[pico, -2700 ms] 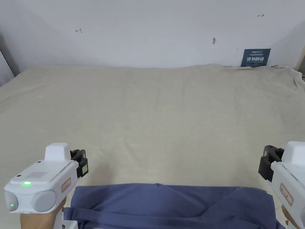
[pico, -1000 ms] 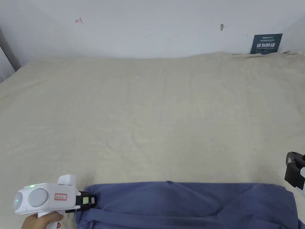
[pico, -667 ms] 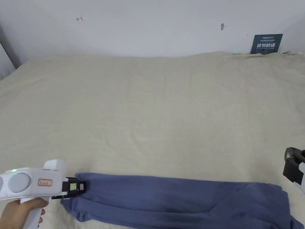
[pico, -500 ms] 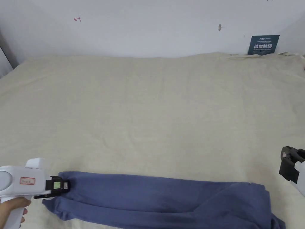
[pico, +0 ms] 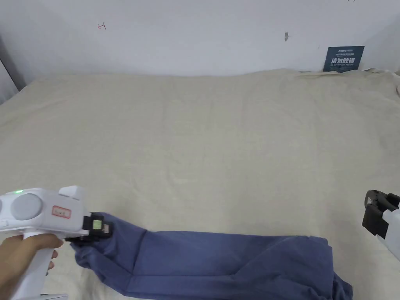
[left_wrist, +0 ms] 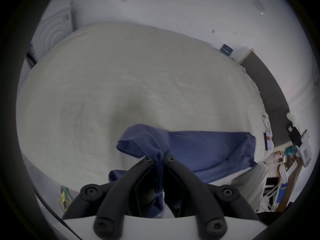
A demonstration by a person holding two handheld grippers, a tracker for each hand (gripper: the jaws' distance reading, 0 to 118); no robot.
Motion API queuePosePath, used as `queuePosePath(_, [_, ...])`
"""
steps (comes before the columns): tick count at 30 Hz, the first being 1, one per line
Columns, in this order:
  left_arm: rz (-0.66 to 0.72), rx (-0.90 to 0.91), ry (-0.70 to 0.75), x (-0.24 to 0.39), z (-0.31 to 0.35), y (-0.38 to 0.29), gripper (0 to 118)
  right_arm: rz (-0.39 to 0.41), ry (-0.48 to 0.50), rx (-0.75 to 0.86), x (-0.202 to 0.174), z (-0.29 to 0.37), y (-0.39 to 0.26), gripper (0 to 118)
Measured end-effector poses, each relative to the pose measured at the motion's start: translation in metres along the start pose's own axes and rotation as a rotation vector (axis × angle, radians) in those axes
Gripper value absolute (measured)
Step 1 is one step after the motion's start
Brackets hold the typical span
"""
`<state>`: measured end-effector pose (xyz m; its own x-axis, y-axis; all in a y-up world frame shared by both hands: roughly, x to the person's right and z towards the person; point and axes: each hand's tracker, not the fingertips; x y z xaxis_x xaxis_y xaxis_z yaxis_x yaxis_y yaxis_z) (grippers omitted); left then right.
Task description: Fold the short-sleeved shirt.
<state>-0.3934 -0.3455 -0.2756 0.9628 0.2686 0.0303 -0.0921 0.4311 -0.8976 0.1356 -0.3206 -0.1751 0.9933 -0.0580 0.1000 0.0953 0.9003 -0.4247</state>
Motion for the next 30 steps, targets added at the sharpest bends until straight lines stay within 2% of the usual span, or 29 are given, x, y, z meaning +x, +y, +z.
queuePosePath(4, [-0.051, -0.045, -0.114, 0.049, -0.018, 0.004, 4, -0.009, -0.002, 0.000, 0.006, 0.004, -0.002, 1])
queuePosePath(8, [-0.128, -0.088, -0.144, 0.097, -0.050, 0.001, 4, -0.017, -0.005, 0.001, 0.012, 0.008, -0.004, 1])
queuePosePath(12, [-0.147, -0.132, -0.167, 0.126, -0.094, -0.002, 4, -0.015, -0.010, -0.001, 0.017, 0.010, -0.005, 1])
queuePosePath(18, [-0.172, -0.195, -0.131, 0.157, -0.147, -0.018, 4, -0.010, -0.015, -0.007, 0.022, 0.013, -0.007, 1])
queuePosePath(25, [-0.161, -0.187, -0.087, 0.163, -0.165, -0.031, 7, -0.005, -0.015, -0.018, 0.022, 0.014, -0.010, 1])
queuePosePath(26, [-0.167, -0.174, -0.086, 0.163, -0.163, -0.031, 14, -0.004, -0.013, -0.020, 0.022, 0.014, -0.010, 1])
queuePosePath(28, [-0.182, -0.153, -0.092, 0.164, -0.156, -0.032, 36, -0.002, -0.013, -0.020, 0.021, 0.014, -0.010, 1])
queuePosePath(29, [-0.192, -0.145, -0.105, 0.165, -0.151, -0.032, 52, -0.002, -0.012, -0.020, 0.021, 0.014, -0.009, 1])
queuePosePath(30, [-0.197, -0.131, -0.118, 0.165, -0.146, -0.031, 76, -0.004, -0.011, -0.019, 0.021, 0.014, -0.009, 1])
